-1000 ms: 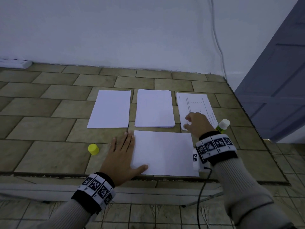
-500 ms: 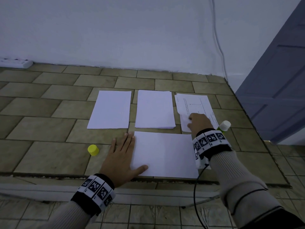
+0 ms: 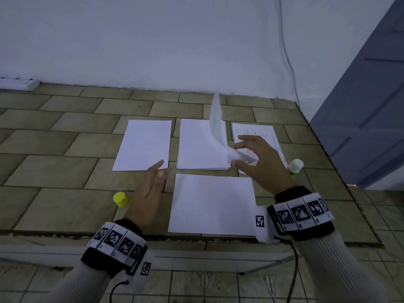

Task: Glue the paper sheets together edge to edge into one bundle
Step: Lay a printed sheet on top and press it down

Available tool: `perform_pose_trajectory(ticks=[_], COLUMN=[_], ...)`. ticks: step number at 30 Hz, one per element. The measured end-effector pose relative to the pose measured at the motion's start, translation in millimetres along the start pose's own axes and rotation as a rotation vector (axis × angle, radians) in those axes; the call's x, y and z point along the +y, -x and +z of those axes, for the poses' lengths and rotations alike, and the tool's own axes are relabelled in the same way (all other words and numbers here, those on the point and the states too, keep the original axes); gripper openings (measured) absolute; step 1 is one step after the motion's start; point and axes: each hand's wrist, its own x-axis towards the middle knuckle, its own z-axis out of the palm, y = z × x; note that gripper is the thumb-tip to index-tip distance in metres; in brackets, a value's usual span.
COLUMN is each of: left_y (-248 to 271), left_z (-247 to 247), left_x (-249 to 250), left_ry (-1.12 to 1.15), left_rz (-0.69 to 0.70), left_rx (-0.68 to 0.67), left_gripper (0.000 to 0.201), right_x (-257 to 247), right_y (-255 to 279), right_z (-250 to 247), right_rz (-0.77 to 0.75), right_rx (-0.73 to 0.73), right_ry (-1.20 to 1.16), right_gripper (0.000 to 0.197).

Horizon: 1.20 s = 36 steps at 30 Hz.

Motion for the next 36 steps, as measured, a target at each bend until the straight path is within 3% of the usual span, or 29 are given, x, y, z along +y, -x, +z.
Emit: perform_pose_trajectory(ticks=[5, 8, 11, 13, 16, 20, 25, 31, 36], left_y=[-19, -18, -17, -15, -12, -12, -11, -8, -3], left_z=[-2, -2, -5, -8, -8, -7, -5, -4, -6], left_x=[32, 40, 30, 22, 19, 17, 14, 14, 5], left_ry=[0.314, 0.333, 0.218, 0.163, 0.101, 0.091, 0.119, 0.142, -0.141], left_rz=[-0.207, -0.292, -0.282, -0.245, -0.213, -0.173, -0.186, -0.201, -0.16], left_rx=[0.055, 0.024, -0.035, -0.116, -0.196, -0.181, -0.174, -0.205, -0.23], left_gripper=[0.06, 0.043, 0.029, 0.036, 0.035, 0.036, 0.039, 0.038, 0.038], right_x=[10, 20, 31, 36, 40, 36, 33, 42, 40], right_y=[31, 45, 54, 57, 59, 59, 54, 58, 64], right_z=[9, 16, 20, 22, 19, 12, 5, 1, -5], right_rz=[-0.073, -0.062, -0.083, -0.074, 0.01, 0.19, 0.351, 0.391, 0.414], right_rx=[-0.122, -0.162, -0.173, -0.183, -0.223, -0.228, -0.134, -0.063, -0.211], right_ry=[-0.001, -0.019, -0.045, -0.052, -0.086, -0.384, -0.543, -0.344, -0.176], right_gripper=[0.039, 0.037, 0.029, 0.028, 0.039, 0.049, 0.039, 0.023, 0.028])
